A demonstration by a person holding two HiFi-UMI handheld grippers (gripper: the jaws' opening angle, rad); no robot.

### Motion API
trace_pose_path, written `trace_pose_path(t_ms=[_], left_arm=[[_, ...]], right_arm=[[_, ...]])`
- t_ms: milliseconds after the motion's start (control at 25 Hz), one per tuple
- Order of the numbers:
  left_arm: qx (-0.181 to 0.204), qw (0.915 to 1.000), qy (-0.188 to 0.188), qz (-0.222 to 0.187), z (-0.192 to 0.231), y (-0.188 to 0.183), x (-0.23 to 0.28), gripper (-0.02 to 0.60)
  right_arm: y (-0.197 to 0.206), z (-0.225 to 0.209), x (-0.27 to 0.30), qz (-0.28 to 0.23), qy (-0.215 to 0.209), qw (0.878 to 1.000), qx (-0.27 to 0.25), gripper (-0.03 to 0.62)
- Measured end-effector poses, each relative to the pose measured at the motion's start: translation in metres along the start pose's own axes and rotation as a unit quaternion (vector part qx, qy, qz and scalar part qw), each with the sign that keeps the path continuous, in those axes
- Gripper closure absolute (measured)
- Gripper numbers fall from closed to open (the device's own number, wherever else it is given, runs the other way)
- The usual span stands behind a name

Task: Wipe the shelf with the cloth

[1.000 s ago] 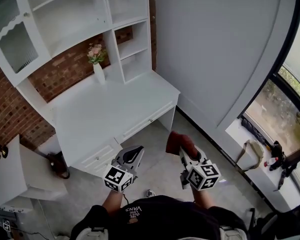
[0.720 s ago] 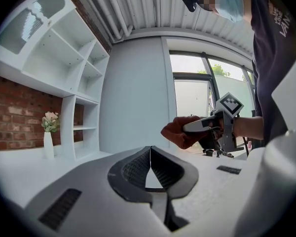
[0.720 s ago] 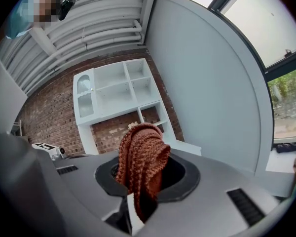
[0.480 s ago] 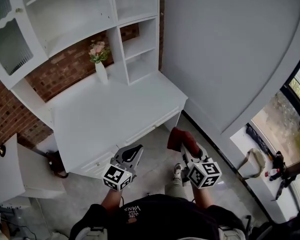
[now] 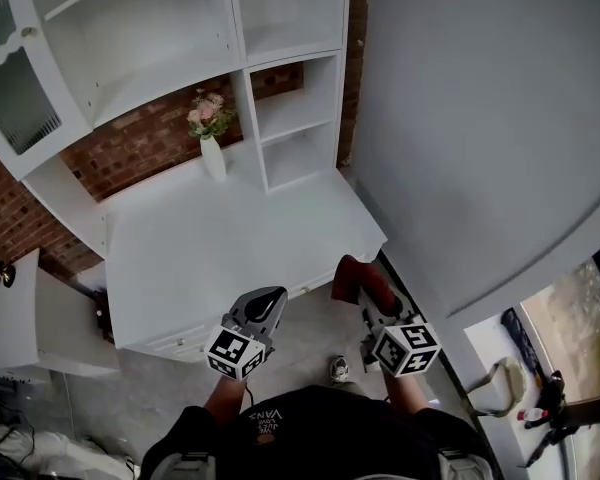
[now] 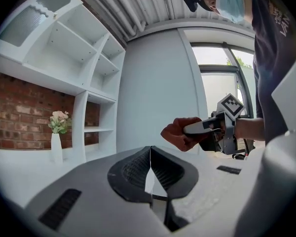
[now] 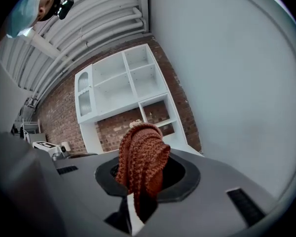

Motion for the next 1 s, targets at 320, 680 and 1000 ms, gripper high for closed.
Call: trace_pose_path(t_ms=[320, 680, 1000], left_arm=[[-0.011, 0.9977, -0.065, -0.012, -0.001, -0.021, 0.079, 0.572], [-0.021, 0.9925, -0.121, -0.004, 0.000, -0.030, 0.116, 0.572], [-0.022, 0.9930, -0.116, 0.000, 0.025, -0.034, 0.141, 0.572]], right_arm=[[-0.054, -0.079, 0.050, 0.010, -0.065, 0.997, -0.034, 0.500], [-0.087, -0.123, 0.089, 0.009, -0.114, 0.992, -0.054, 0.500], [-0.106, -0.131, 0.122, -0.003, -0.121, 0.990, -0.066, 0.500]])
Point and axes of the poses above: the fingertips, and each gripper's own axes: x forward along the fingers, z to its left, y out of its underside, the point moved 7 cm from there along -x, backward along the fingers, and after that the axes turned 6 degrees about z, right-handed, at the moved point
